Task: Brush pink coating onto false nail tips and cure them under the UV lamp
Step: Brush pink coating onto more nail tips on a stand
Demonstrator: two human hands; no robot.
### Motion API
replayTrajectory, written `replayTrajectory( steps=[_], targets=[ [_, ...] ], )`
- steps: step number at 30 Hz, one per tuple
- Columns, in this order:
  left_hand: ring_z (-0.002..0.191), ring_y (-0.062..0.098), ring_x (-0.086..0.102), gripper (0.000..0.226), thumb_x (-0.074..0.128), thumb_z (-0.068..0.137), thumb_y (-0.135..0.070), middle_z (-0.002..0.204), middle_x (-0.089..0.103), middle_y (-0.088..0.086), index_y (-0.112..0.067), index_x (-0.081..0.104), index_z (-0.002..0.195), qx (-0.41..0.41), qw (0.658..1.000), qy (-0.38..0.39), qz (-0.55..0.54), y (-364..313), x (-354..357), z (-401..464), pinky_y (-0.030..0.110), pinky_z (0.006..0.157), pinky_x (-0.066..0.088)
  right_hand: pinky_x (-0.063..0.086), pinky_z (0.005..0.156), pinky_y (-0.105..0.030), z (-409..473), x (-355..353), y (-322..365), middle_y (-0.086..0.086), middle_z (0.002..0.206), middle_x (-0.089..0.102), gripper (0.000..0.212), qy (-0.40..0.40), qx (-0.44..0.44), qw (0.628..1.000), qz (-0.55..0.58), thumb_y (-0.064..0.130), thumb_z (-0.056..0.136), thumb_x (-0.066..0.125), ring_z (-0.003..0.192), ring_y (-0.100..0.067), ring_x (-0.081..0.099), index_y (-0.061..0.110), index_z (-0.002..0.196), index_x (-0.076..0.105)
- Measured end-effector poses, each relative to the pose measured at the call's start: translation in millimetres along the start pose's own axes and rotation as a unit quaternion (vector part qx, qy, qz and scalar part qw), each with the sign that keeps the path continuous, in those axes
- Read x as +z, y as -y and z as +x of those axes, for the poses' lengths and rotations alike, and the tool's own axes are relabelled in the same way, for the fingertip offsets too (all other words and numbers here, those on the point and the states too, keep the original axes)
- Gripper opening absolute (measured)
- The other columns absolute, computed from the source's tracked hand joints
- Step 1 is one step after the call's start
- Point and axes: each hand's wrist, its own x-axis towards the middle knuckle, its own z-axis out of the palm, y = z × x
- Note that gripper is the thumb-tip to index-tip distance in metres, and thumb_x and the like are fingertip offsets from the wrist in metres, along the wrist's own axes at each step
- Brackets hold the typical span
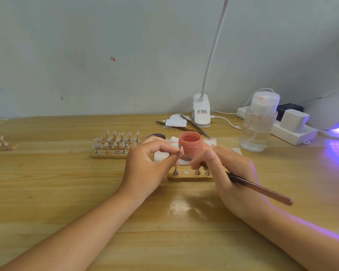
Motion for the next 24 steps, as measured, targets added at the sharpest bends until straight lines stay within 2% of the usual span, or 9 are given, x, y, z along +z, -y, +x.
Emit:
replayTrajectory(
  steps=[3, 4, 7, 10, 13, 17, 22, 24],
  targets=[
    [0.077, -0.005, 0.058, 0.026, 0.075, 0.068, -0.002, 0.067, 0.064, -0.023, -0.025, 0.067, 0.059, -0.005, 1.000, -0.001, -0.002, -0.5, 0.1, -0.3, 0.004, 0.075, 0.038, 0.039, 0.064, -0.019, -1.8, -0.8, 0.5, 0.009, 0.058, 0.058, 0.053, -0.002, -0.012, 1.000, 0.021, 0.043, 0.095, 0.033, 0.061, -0.001, 0.054, 0.015, 0.064, 0.066],
    [0.077, -0.005, 0.058, 0.025, 0.075, 0.068, -0.003, 0.067, 0.064, -0.022, -0.024, 0.067, 0.059, -0.007, 1.000, -0.001, -0.002, -0.7, 0.0, -0.4, 0.004, 0.075, 0.037, 0.038, 0.063, -0.018, -1.7, -1.8, 1.2, 0.009, 0.056, 0.056, 0.052, -0.011, -0.014, 1.000, 0.026, 0.042, 0.096, 0.033, 0.059, -0.001, 0.053, 0.015, 0.065, 0.066],
    [0.077, -0.005, 0.058, 0.022, 0.075, 0.069, -0.004, 0.063, 0.064, -0.015, -0.021, 0.067, 0.059, -0.007, 1.000, 0.003, -0.002, -1.8, -0.3, -0.5, 0.003, 0.074, 0.037, 0.036, 0.061, -0.012, -0.4, -3.6, 2.0, 0.013, 0.057, 0.053, 0.032, -0.034, 0.011, 0.999, 0.029, 0.033, 0.093, 0.038, 0.058, 0.001, 0.052, 0.024, 0.074, 0.062],
    [0.078, -0.002, 0.058, 0.019, 0.075, 0.069, -0.003, 0.066, 0.065, -0.007, -0.018, 0.068, 0.060, -0.007, 1.000, 0.005, 0.004, -3.3, -0.3, -0.4, 0.003, 0.074, 0.037, 0.042, 0.061, -0.009, 0.2, -2.7, 4.0, 0.013, 0.063, 0.062, 0.008, -0.043, 0.042, 0.997, 0.056, 0.025, 0.091, 0.051, 0.063, 0.001, 0.060, 0.030, 0.087, 0.055],
    [0.078, -0.002, 0.058, 0.020, 0.076, 0.069, -0.003, 0.068, 0.064, -0.008, -0.019, 0.068, 0.060, -0.007, 1.000, 0.005, 0.003, -4.0, -0.4, -0.7, 0.003, 0.074, 0.037, 0.045, 0.064, -0.011, 0.9, -2.0, 4.7, 0.014, 0.076, 0.066, 0.005, -0.032, 0.025, 0.999, 0.032, 0.021, 0.087, 0.058, 0.071, -0.004, 0.062, 0.025, 0.088, 0.061],
    [0.076, -0.005, 0.057, 0.024, 0.076, 0.069, -0.005, 0.065, 0.064, -0.017, -0.025, 0.067, 0.059, -0.007, 1.000, 0.001, -0.003, -2.8, -0.8, -0.4, 0.004, 0.074, 0.037, 0.042, 0.066, -0.015, 1.2, -2.6, 2.6, 0.005, 0.074, 0.064, 0.025, -0.018, -0.009, 1.000, -0.011, 0.025, 0.086, 0.050, 0.069, -0.010, 0.058, 0.009, 0.079, 0.067],
    [0.077, -0.007, 0.057, 0.027, 0.075, 0.070, -0.003, 0.067, 0.064, -0.023, -0.027, 0.065, 0.060, 0.001, 1.000, 0.001, -0.001, -1.8, -0.7, -0.8, 0.002, 0.073, 0.036, 0.040, 0.069, -0.014, 0.5, -2.8, 1.4, 0.023, 0.079, 0.058, 0.031, -0.002, -0.019, 1.000, -0.020, 0.027, 0.091, 0.042, 0.073, -0.002, 0.056, 0.018, 0.077, 0.068],
    [0.077, -0.008, 0.057, 0.029, 0.074, 0.070, -0.002, 0.066, 0.063, -0.025, -0.027, 0.065, 0.059, 0.002, 1.000, -0.001, 0.001, -1.1, -0.2, -0.6, 0.002, 0.073, 0.036, 0.039, 0.069, -0.016, -0.8, -2.8, -0.8, 0.019, 0.073, 0.058, 0.037, 0.003, -0.022, 1.000, -0.013, 0.030, 0.093, 0.039, 0.071, 0.001, 0.054, 0.018, 0.071, 0.066]
  ],
)
